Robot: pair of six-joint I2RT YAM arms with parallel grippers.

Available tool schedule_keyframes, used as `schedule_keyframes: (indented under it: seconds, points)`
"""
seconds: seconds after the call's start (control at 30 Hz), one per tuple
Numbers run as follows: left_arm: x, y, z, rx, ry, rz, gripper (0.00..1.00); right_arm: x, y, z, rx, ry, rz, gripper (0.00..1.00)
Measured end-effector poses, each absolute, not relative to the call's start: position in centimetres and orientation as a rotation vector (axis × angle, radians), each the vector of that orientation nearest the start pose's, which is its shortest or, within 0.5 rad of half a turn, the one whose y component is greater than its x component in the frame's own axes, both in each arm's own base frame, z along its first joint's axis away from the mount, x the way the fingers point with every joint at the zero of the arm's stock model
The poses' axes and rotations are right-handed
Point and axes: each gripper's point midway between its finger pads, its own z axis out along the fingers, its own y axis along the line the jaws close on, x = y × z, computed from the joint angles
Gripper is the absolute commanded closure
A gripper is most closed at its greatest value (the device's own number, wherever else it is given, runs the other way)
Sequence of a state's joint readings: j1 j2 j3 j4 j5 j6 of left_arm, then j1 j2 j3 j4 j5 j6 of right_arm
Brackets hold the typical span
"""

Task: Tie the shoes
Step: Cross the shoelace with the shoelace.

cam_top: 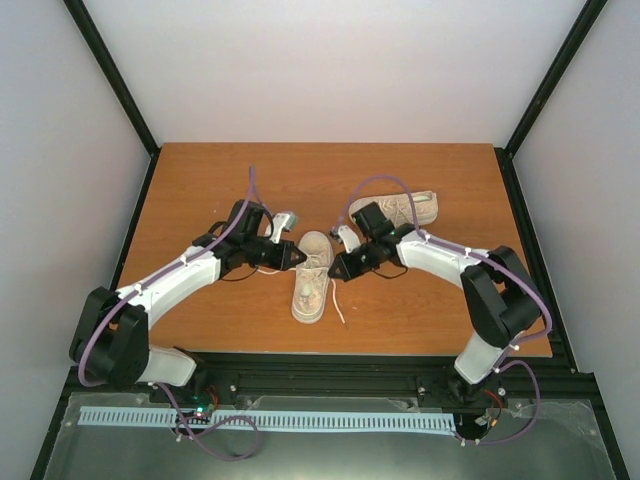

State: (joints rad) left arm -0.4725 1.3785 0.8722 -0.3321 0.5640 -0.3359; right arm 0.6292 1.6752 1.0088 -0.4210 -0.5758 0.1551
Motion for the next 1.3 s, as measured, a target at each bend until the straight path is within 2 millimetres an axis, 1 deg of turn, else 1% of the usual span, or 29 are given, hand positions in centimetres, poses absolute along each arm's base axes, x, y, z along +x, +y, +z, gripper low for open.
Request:
schedule_keyframes:
  seconds: [0.1, 0.2, 0.3, 0.4, 0.57, 0.6, 0.63, 0.67, 0.73, 0.87, 0.9, 0.93, 1.0, 1.03, 1.1, 1.13, 1.2, 1.3]
  points:
    - [27.1, -24.7, 14.4, 0.466, 2.464, -1.072, 0.99, 27.4, 29.9, 9.3, -0.793, 2.6, 1.014, 0.97]
    - [26.2, -24.5, 13.8, 0.485, 2.491, -1.091, 0.99, 29.5, 30.6, 10.4, -0.782, 2.578, 1.019, 0.97]
    - [25.3, -24.2, 13.0, 0.49, 2.536, -1.092, 0.99, 30.5, 31.5, 10.9, -0.795, 2.565, 1.045, 0.97]
    - [24.4, -23.8, 12.3, 0.491, 2.589, -1.083, 0.99, 30.6, 32.2, 11.0, -0.814, 2.557, 1.095, 0.97]
    - [22.8, -23.1, 11.0, 0.486, 2.669, -1.082, 0.98, 29.1, 33.0, 11.2, -0.867, 2.553, 1.196, 0.97]
    - [22.5, -23.0, 10.8, 0.485, 2.685, -1.083, 0.95, 28.7, 33.2, 11.2, -0.88, 2.554, 1.211, 0.97]
    - [22.2, -22.9, 10.6, 0.485, 2.698, -1.082, 0.87, 28.5, 33.3, 11.3, -0.888, 2.554, 1.22, 0.97]
    - [22.0, -22.8, 10.5, 0.485, 2.708, -1.08, 0.82, 28.2, 33.5, 11.3, -0.898, 2.554, 1.229, 0.97]
    - [21.8, -22.5, 10.3, 0.481, 2.726, -1.069, 0.74, 27.8, 33.8, 11.3, -0.911, 2.553, 1.241, 0.97]
    - [21.5, -22.0, 10.5, 0.449, 2.75, -1.037, 0.52, 27.4, 33.9, 11.1, -0.922, 2.559, 1.245, 0.97]
    - [21.5, -21.8, 10.8, 0.431, 2.753, -1.026, 0.49, 27.3, 33.9, 11.0, -0.923, 2.559, 1.245, 0.97]
    - [21.6, -21.7, 11.1, 0.414, 2.754, -1.015, 0.47, 27.3, 33.9, 11.0, -0.924, 2.559, 1.245, 0.97]
    - [22.4, -21.7, 12.3, 0.377, 2.733, -0.993, 0.47, 27.2, 33.8, 10.8, -0.926, 2.566, 1.244, 0.97]
    - [23.0, -21.7, 12.9, 0.362, 2.717, -0.982, 0.49, 27.2, 33.8, 10.6, -0.927, 2.57, 1.243, 0.97]
    - [24.0, -22.0, 14.0, 0.327, 2.69, -0.974, 0.55, 27.1, 33.8, 9.9, -0.927, 2.586, 1.242, 0.97]
    - [24.4, -22.1, 14.3, 0.31, 2.687, -0.974, 0.58, 27.0, 33.7, 9.5, -0.926, 2.597, 1.241, 0.97]
    - [25.4, -22.5, 14.4, 0.281, 2.692, -0.973, 0.61, 26.7, 33.6, 8.9, -0.926, 2.617, 1.24, 0.97]
    - [26.7, -22.9, 13.1, 0.247, 2.732, -0.951, 0.65, 26.2, 33.3, 8.2, -0.929, 2.637, 1.234, 0.97]
